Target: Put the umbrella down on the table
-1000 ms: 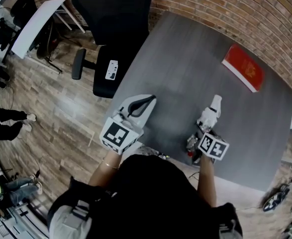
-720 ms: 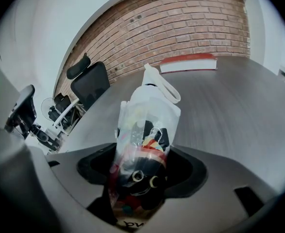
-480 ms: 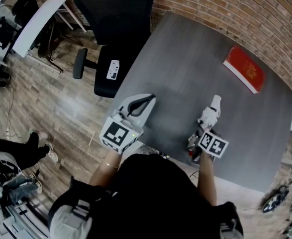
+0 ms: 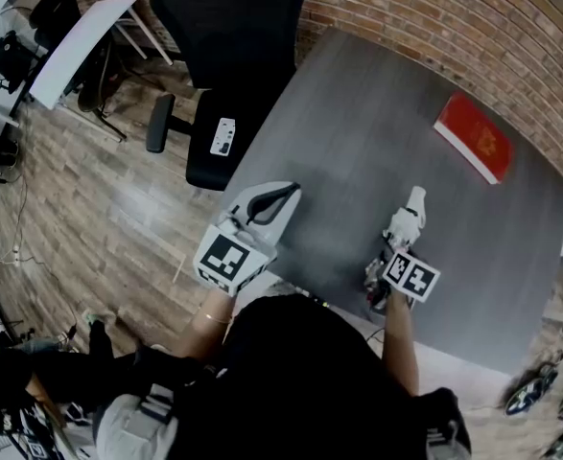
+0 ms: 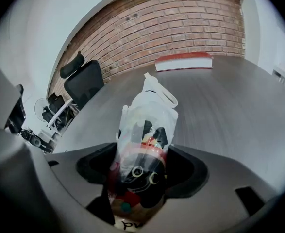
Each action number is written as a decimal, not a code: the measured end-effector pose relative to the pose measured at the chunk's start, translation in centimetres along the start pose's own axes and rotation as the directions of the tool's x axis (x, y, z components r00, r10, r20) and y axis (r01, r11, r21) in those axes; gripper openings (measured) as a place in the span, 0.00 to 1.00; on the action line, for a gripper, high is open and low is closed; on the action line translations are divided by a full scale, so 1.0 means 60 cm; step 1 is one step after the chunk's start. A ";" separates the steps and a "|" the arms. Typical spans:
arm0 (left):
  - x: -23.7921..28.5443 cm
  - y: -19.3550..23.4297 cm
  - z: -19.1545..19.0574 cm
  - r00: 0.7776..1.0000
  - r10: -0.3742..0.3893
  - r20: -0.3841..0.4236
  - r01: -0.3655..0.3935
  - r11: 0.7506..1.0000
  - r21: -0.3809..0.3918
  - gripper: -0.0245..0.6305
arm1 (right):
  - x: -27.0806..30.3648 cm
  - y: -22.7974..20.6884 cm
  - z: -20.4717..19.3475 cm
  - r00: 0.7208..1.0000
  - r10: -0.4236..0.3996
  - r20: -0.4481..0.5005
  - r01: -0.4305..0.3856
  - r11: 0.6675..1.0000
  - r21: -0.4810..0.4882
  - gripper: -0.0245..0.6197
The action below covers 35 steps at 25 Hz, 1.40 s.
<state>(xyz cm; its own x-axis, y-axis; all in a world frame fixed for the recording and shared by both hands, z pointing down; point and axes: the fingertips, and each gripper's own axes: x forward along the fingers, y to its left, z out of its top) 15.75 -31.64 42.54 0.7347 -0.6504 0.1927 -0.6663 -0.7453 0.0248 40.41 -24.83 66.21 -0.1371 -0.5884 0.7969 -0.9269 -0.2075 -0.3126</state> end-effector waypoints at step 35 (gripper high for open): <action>0.128 -0.117 0.077 0.957 -0.282 0.073 0.278 0.959 0.053 0.03 | -0.302 0.081 0.218 0.762 0.193 0.618 -0.117 0.980 -0.163 0.03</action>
<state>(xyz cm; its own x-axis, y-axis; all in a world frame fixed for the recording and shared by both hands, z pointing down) 26.66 -32.08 39.29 0.8998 -0.4232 0.1058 -0.4279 -0.9034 0.0258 42.98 -25.40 43.51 -0.0678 -0.9714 0.2276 -0.9490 -0.0076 -0.3152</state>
